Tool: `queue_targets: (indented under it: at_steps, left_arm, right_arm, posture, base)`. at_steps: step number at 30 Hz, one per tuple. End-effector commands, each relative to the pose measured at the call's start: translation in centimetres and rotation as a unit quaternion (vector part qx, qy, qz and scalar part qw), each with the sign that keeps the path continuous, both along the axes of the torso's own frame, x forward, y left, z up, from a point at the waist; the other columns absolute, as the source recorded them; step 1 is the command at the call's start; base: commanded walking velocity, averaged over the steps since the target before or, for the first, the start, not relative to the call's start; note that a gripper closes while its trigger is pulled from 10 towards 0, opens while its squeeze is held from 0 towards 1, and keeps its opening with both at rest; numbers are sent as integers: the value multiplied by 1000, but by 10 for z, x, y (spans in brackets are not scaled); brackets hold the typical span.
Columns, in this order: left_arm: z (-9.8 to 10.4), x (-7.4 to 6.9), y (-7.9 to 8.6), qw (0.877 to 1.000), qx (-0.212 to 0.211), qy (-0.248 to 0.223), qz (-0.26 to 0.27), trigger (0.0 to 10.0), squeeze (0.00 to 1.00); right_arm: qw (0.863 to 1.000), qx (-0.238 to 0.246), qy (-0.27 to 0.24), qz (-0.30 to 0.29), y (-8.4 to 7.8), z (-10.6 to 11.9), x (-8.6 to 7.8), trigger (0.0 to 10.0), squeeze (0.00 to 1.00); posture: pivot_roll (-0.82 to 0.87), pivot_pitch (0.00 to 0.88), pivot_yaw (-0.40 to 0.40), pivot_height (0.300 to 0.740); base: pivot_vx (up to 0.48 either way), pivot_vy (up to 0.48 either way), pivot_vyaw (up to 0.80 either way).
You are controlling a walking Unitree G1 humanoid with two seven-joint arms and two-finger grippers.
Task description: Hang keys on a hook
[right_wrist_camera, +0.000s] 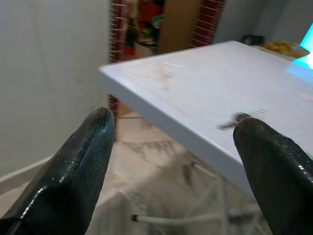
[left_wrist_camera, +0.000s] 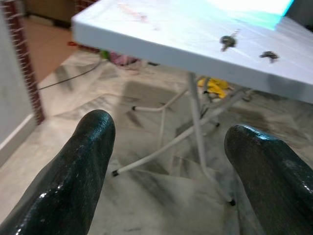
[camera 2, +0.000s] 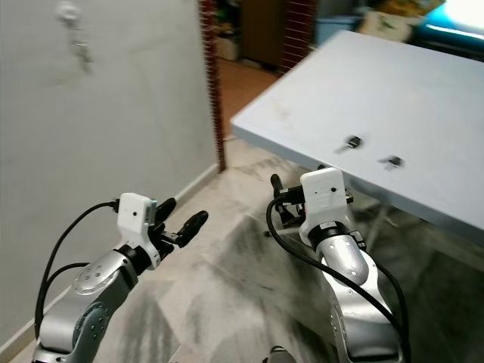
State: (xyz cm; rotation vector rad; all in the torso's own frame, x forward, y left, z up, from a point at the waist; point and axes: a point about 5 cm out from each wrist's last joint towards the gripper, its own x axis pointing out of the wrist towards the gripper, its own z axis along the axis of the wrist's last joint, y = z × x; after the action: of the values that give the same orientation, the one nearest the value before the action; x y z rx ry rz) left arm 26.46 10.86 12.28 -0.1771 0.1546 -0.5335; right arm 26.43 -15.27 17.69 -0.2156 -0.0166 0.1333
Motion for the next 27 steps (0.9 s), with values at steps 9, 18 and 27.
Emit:
queue_targets:
  at_steps: [9, 18, 27]
  left_arm:
    - [1, -1, 0, 1000, 1, -3, -11, 10000, 0]
    - [2, -2, 0, 1000, -2, -5, -17, 10000, 0]
    - [1, -3, -1, 1000, -3, -3, -21, 10000, 0]
  right_arm:
    - [1000, -2, -3, 0, 0, 2, 1, 10000, 0]
    - [1000, -2, -5, 3, 1, 2, 1, 10000, 0]
    - [1000, -3, -3, 2, 1, 1, 0, 10000, 0]
  posture:
    - [-91, 105, 54, 740]
    - [-90, 104, 54, 740]
    - [-92, 107, 53, 740]
  base:
    - [0, 0, -765]
    - [361, 0, -95]
    - [399, 0, 0]
